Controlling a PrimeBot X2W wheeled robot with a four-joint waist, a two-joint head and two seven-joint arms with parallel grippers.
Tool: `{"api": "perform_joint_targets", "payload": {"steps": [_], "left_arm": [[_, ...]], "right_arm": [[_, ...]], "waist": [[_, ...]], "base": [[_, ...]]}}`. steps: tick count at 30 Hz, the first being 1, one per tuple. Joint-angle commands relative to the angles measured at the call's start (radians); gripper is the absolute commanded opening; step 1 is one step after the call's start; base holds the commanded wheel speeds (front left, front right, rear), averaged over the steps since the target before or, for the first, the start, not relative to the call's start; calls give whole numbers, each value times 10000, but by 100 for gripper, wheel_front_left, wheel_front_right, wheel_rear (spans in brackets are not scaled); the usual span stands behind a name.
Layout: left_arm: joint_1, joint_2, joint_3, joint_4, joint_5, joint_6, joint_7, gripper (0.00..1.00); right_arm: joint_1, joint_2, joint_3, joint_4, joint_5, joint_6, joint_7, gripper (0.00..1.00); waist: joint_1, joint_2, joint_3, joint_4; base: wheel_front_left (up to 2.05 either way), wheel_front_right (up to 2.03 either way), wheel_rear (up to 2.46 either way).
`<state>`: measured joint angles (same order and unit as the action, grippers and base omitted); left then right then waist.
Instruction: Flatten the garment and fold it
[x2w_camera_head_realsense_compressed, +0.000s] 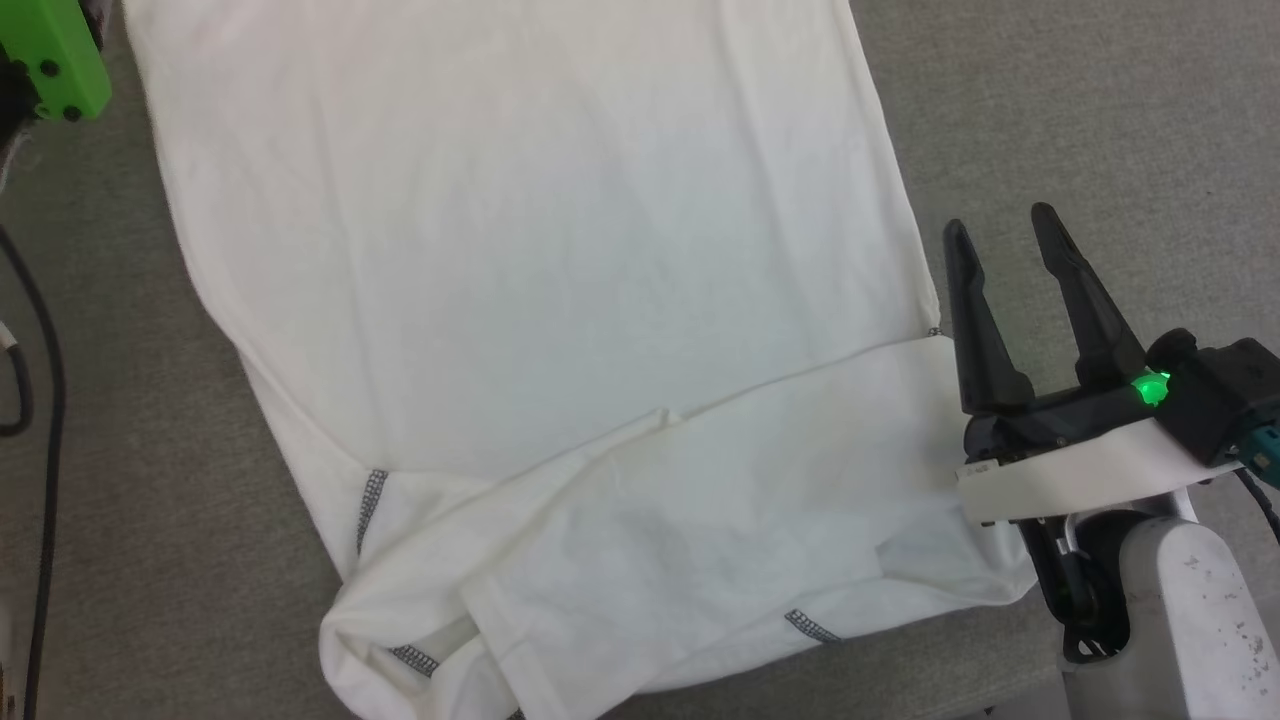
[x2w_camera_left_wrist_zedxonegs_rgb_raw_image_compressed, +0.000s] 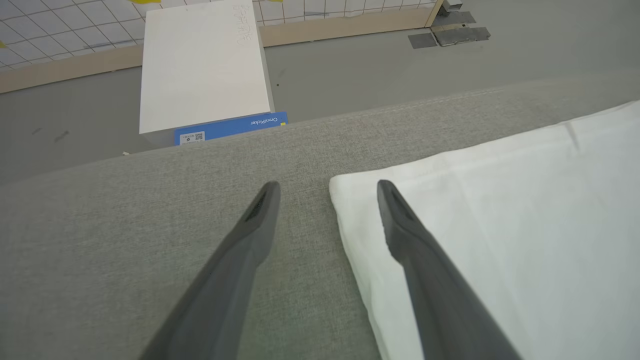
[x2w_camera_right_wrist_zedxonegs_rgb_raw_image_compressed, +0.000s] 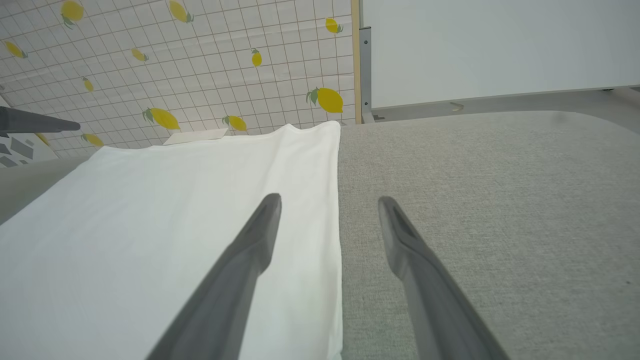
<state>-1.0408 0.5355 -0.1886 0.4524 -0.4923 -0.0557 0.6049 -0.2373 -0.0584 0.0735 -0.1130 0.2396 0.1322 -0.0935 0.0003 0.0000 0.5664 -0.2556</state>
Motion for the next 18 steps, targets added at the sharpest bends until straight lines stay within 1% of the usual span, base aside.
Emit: {"api": "perform_joint_targets", "payload": {"steps": [1,6,11,13,14,15,16,18], "left_arm": [[-287,100,25,24,-144,185,251,100],[-552,283,-30,-1,31,787,1180,100],[-413,486,-64,-83,198,1553,2259,100],[-295,488,-66,-157,147,1762,2690,100],[-237,491,-86,-222,116,1805,2875,89],[-177,522,-129,-345,124,1829,3019,41],[-131,547,-152,-478,126,1846,3093,0],[-55,566,-190,-664,90,1810,3183,0]], "right_arm": [[-176,38,57,18,51,-15,-99,100],[-260,55,195,31,97,-15,-212,100],[-319,68,310,39,136,-15,-284,100],[-333,71,332,37,150,-15,-300,100],[-337,72,335,34,153,-15,-298,100],[-350,73,334,27,155,-15,-280,100],[-391,73,330,15,149,-15,-245,100],[-537,49,338,-31,68,-15,-173,100]], "waist": [[-3,0,687,-627],[-3,0,926,-776],[-3,0,1048,-859],[-3,0,1069,-873],[-3,0,1080,-872],[-3,0,1096,-866],[-3,0,1111,-855],[-3,0,1128,-833]], "base": [[0,0,0],[0,0,0],[0,0,0],[0,0,0],[0,0,0],[0,0,0],[0,0,0],[0,0,0]]}}
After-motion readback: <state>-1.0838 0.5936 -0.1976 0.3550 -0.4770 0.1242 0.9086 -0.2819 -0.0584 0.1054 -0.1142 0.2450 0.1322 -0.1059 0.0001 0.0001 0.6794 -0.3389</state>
